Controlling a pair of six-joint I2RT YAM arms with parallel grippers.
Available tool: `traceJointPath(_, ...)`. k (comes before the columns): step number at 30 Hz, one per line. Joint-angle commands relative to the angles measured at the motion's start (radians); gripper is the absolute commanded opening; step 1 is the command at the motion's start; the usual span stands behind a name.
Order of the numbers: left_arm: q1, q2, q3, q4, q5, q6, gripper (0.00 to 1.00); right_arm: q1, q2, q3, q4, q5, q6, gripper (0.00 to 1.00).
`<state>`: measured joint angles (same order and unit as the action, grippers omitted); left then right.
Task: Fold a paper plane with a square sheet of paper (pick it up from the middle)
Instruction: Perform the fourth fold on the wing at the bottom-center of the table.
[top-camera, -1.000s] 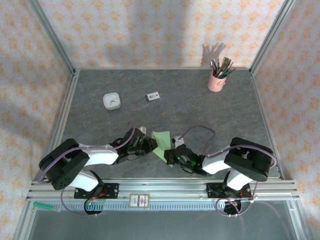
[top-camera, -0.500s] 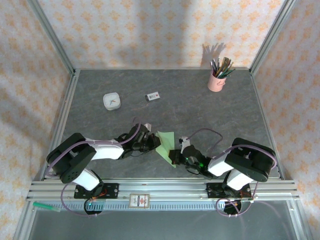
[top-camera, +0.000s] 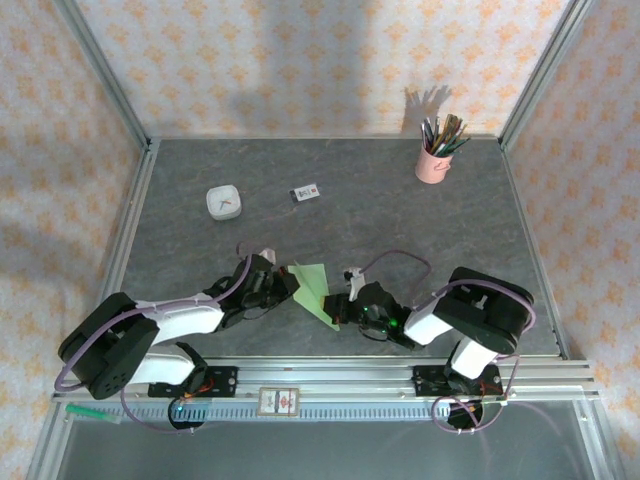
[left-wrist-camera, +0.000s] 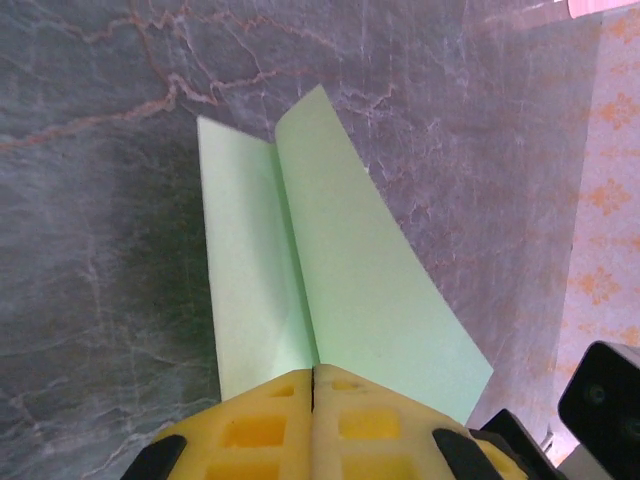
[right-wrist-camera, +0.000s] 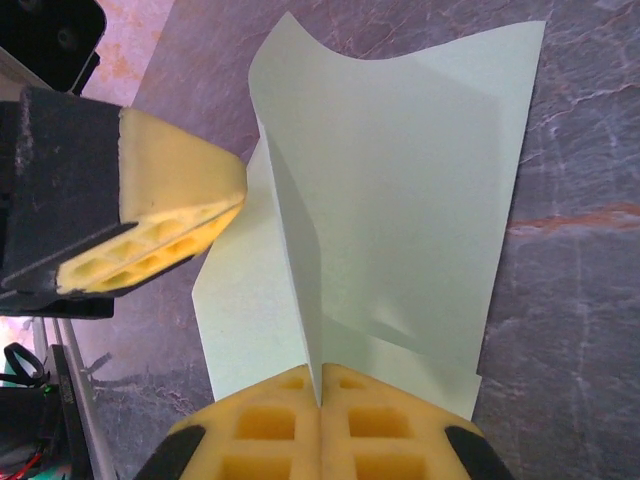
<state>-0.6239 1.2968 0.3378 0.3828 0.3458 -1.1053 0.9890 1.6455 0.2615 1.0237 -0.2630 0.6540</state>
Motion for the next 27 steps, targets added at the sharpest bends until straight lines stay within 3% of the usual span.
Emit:
traceJointPath(1, 0.007, -0.006, -0.003, -0.022, -0.018, 0.002, 0.04, -0.003, 0.030, 0.003, 0.051, -0.015, 0.016, 0.00)
traceJointPath(11, 0.007, 0.041, 0.016, 0.003, 0.004, 0.015, 0.04, -0.003, 0.044, -0.026, 0.050, 0.026, 0.110, 0.00)
traceJointPath(27, -0.021, 0.121, 0.082, 0.032, 0.021, 0.040, 0.02, -0.006, 0.109, -0.086, 0.198, 0.042, 0.222, 0.00)
